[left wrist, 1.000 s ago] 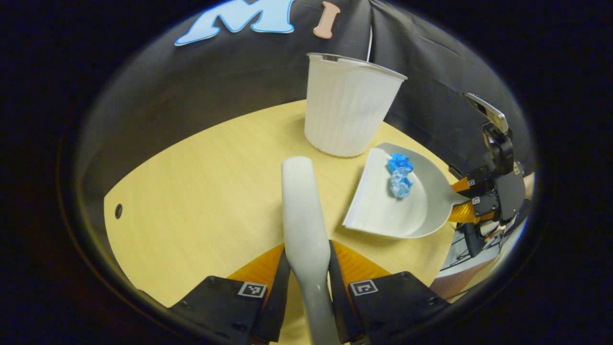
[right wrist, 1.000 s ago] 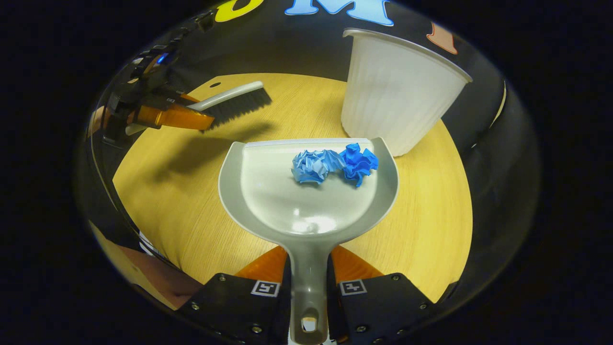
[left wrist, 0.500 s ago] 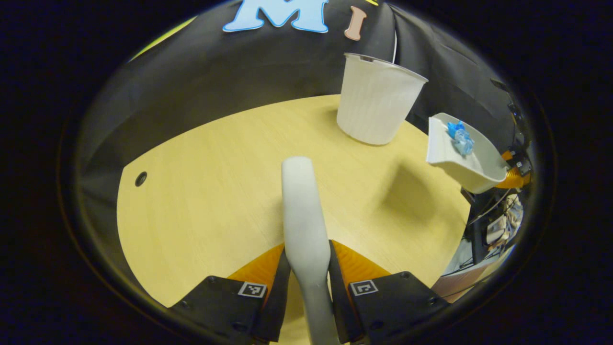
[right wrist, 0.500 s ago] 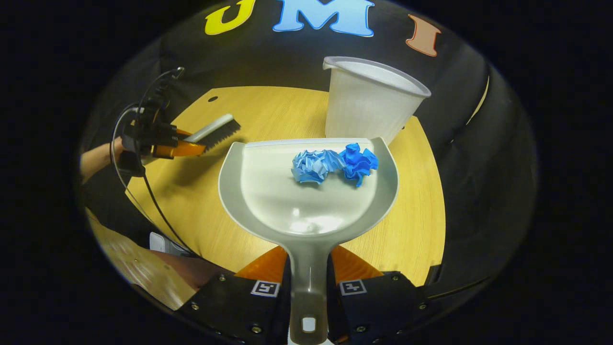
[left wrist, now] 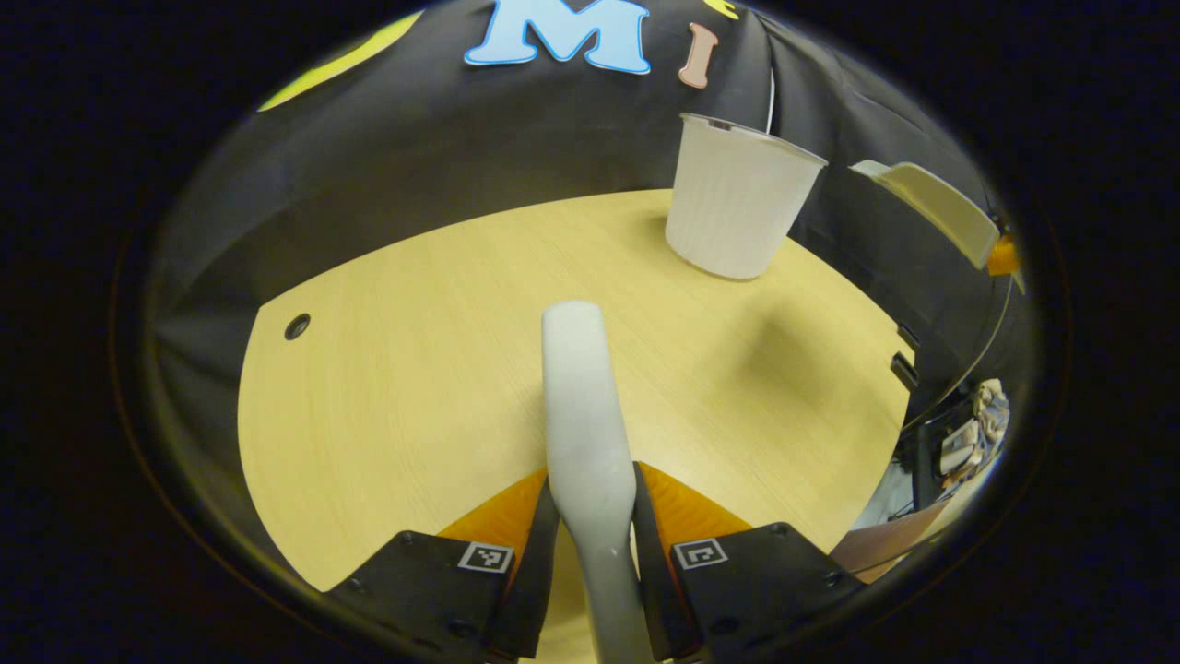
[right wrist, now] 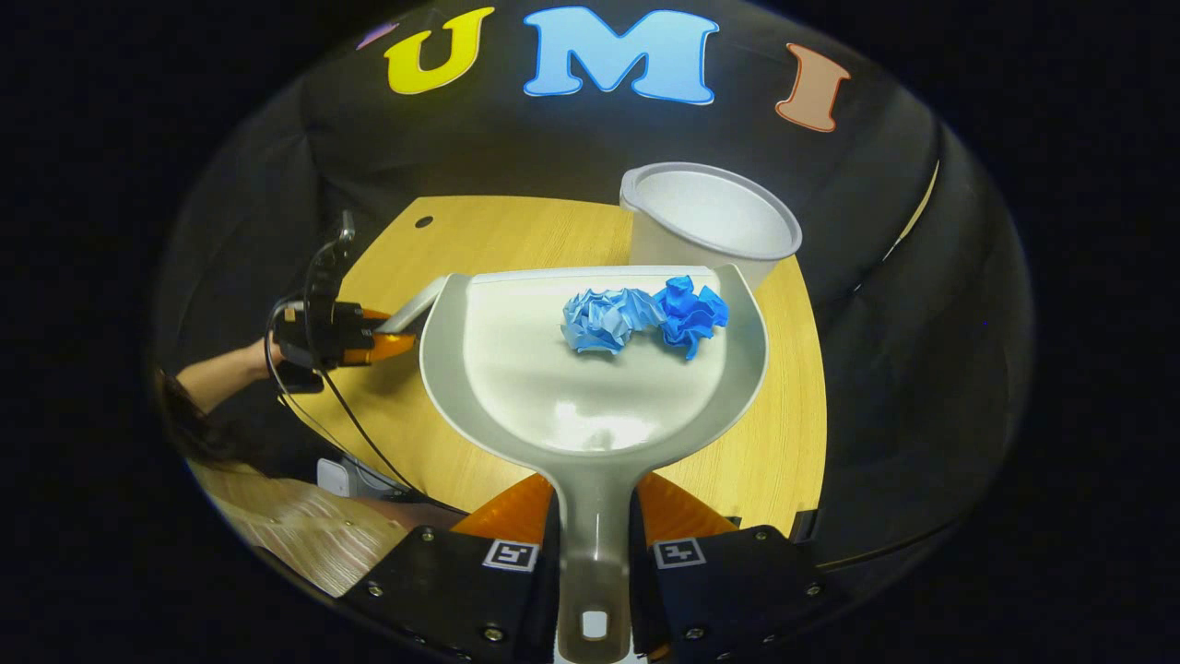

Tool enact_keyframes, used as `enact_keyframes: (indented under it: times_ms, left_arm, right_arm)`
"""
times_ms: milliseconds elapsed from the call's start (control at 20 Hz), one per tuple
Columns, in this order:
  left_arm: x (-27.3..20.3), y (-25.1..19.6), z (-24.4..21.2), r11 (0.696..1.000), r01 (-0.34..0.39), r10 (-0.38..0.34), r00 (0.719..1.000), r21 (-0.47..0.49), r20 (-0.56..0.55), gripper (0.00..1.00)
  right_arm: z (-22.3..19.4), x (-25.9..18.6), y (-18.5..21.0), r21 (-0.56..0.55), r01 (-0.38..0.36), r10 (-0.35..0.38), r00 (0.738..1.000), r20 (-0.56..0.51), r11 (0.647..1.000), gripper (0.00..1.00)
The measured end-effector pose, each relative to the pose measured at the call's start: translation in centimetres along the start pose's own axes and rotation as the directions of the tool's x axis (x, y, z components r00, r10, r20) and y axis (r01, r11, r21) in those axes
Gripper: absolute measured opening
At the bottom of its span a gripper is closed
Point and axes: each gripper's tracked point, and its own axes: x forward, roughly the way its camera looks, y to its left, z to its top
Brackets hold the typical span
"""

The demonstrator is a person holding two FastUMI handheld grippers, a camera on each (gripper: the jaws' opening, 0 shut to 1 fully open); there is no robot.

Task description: Pick up the small broom and dustpan from the desktop, sweep the trash into the dustpan with the broom, and then empty the trash into the garbage bin.

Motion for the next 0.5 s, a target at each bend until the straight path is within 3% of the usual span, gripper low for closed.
enact_keyframes:
  times_ms: [50,150,250,500]
  left_arm:
    - [-0.2,0.2,-0.1,1.000,-0.003,0.003,1.000,-0.005,0.003,0.46]
    - [-0.6,0.5,-0.4,1.000,-0.007,0.007,1.000,-0.013,0.004,0.51]
    - [-0.8,0.9,-0.6,1.000,-0.017,0.017,1.000,-0.017,0.010,0.46]
    - [-0.7,1.0,0.1,1.000,-0.026,0.026,0.999,-0.013,0.021,0.51]
  right_arm:
    - [1.2,-1.1,-1.2,0.008,-0.002,0.002,1.000,0.003,1.000,0.31]
    - [3.5,-2.5,-2.7,0.021,-0.006,0.006,1.000,0.007,1.000,0.31]
    - [5.9,-3.7,-4.2,0.065,-0.037,0.037,0.999,0.005,0.997,0.31]
    - [12.2,-7.0,-9.6,0.267,-0.189,0.195,0.981,0.005,0.945,0.31]
